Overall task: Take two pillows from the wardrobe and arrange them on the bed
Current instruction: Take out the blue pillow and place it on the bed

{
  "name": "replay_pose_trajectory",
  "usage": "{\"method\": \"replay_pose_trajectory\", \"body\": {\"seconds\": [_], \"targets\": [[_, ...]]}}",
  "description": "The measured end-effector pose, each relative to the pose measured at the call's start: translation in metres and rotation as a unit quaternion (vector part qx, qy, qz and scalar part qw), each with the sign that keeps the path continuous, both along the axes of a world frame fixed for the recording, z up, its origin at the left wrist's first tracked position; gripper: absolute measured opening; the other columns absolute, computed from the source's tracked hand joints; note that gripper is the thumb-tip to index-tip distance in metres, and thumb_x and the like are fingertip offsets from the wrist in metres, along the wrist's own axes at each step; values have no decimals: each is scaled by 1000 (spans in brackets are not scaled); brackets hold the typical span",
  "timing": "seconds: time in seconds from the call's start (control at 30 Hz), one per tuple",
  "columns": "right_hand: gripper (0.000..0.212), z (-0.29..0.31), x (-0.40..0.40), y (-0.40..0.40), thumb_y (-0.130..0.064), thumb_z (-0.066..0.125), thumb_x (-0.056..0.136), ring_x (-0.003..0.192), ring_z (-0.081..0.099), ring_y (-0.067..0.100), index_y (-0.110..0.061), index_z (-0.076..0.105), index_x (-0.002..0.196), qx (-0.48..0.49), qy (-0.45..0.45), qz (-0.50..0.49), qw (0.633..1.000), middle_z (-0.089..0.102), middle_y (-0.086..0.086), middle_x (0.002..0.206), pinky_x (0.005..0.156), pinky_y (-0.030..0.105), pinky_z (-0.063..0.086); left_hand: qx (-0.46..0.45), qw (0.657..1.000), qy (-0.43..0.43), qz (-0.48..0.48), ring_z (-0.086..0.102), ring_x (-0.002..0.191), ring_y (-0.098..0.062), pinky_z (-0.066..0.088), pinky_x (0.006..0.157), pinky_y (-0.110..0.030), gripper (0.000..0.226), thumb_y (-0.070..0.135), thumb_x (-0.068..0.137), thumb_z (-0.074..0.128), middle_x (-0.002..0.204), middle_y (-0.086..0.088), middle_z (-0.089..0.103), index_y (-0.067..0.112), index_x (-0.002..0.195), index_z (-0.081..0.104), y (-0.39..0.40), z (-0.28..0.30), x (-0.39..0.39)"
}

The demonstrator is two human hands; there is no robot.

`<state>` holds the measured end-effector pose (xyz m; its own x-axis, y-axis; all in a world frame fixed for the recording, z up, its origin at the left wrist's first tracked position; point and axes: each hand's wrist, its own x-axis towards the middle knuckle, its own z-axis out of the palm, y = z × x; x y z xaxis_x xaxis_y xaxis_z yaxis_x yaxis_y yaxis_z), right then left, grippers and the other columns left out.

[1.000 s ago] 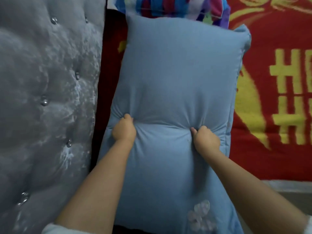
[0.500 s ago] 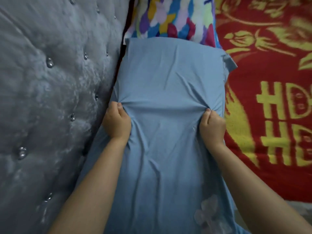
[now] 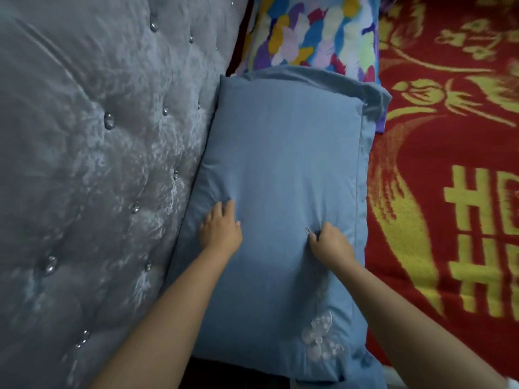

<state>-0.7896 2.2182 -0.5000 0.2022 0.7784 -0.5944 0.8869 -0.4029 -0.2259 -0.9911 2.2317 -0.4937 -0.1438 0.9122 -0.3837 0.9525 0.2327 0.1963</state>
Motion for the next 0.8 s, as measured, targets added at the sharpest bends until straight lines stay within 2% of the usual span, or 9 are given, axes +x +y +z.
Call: {"method": "replay_pose_trajectory", "body": {"seconds": [0.1, 0.23, 0.3, 0.4, 0.57, 0.67, 0.8], "targets": [[36, 18, 5, 3, -32, 40, 95, 113, 51, 36, -1, 47, 113, 2, -39, 148, 988, 54, 20, 122, 91, 43, 44, -1, 999, 29, -26, 35, 134, -24, 36, 105, -40, 48, 21, 95, 47, 149, -8, 35, 25, 141, 33, -20, 9, 11], [32, 56, 10, 20, -29, 45, 93, 118, 46, 33, -7, 48, 116, 62, -64, 322, 942, 53, 14, 125, 95, 42, 41, 41, 997, 70, 7, 45, 123, -25, 41, 96, -38, 31, 13, 93, 47, 133, -8, 50, 15, 123, 53, -29, 42, 30], [31, 84, 13, 23, -28, 43, 94, 119, 46, 32, -8, 50, 116, 107, -57, 386, 914, 54, 12, 125, 95, 41, 40, 59, 993, 93, 45, 48, 120, -28, 41, 96, -40, 27, 9, 92, 46, 129, -11, 53, 10, 116, 56, -42, 65, 44], [33, 128, 16, 10, -29, 43, 94, 120, 45, 31, -12, 49, 121, 151, -29, 462, 873, 52, 10, 128, 97, 41, 38, 89, 985, 107, 105, 47, 123, -30, 39, 100, -39, 32, 2, 92, 42, 135, -15, 50, 7, 120, 55, -78, 99, 63], [37, 198, 9, -37, -29, 45, 94, 124, 42, 33, -14, 45, 127, 239, 36, 553, 798, 48, 9, 135, 101, 43, 35, 130, 956, 149, 215, 52, 116, -31, 43, 90, -39, 29, 4, 89, 47, 127, -13, 56, 8, 115, 59, -169, 159, 89], [37, 232, -1, -86, -28, 47, 92, 124, 41, 32, -13, 46, 125, 280, 86, 591, 752, 48, 10, 135, 102, 43, 35, 148, 930, 172, 288, 54, 111, -32, 44, 89, -40, 27, 9, 89, 49, 118, -15, 61, 8, 112, 61, -238, 194, 101], [36, 265, -3, -177, -27, 47, 92, 125, 41, 31, -11, 48, 125, 308, 128, 669, 664, 48, 9, 135, 102, 42, 35, 134, 895, 223, 363, 54, 108, -35, 47, 86, -40, 25, 8, 87, 49, 115, -16, 62, 5, 109, 61, -349, 231, 126]]}}
